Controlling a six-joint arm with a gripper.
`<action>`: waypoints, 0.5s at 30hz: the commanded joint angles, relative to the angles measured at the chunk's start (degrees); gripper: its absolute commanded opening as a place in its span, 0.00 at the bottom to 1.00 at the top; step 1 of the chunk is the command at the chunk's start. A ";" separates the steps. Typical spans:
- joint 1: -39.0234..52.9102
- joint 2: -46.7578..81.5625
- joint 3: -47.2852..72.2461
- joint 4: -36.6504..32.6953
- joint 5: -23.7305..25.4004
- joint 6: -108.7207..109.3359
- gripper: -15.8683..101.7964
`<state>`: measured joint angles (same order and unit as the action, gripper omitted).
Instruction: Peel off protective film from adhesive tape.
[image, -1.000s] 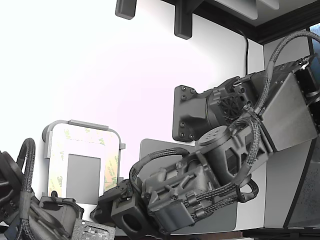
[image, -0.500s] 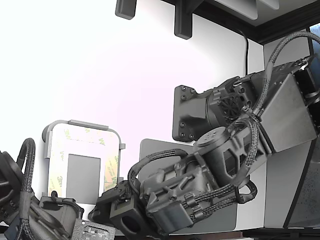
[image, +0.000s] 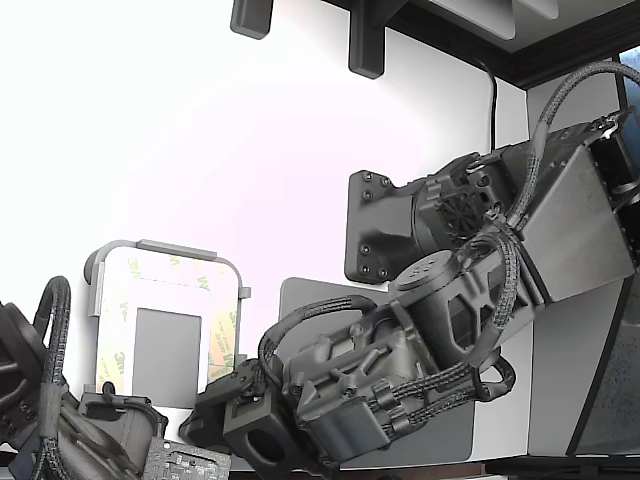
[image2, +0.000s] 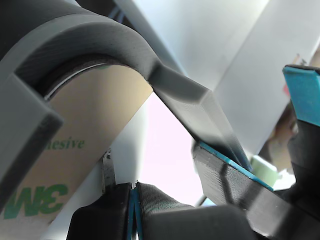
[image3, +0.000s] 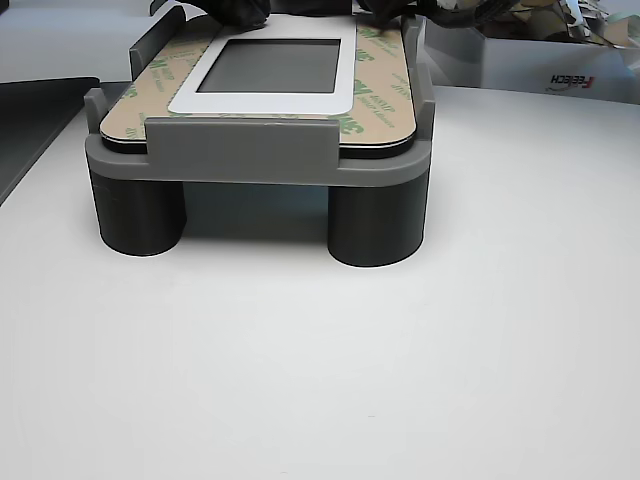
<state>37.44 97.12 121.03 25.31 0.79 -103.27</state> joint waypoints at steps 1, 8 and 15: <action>-0.26 1.76 -1.41 0.26 -0.18 0.18 0.04; -0.18 1.67 -2.55 1.67 -0.09 0.70 0.04; -0.18 1.41 -3.16 1.85 0.00 1.14 0.04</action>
<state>37.53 97.29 119.88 27.33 0.88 -102.22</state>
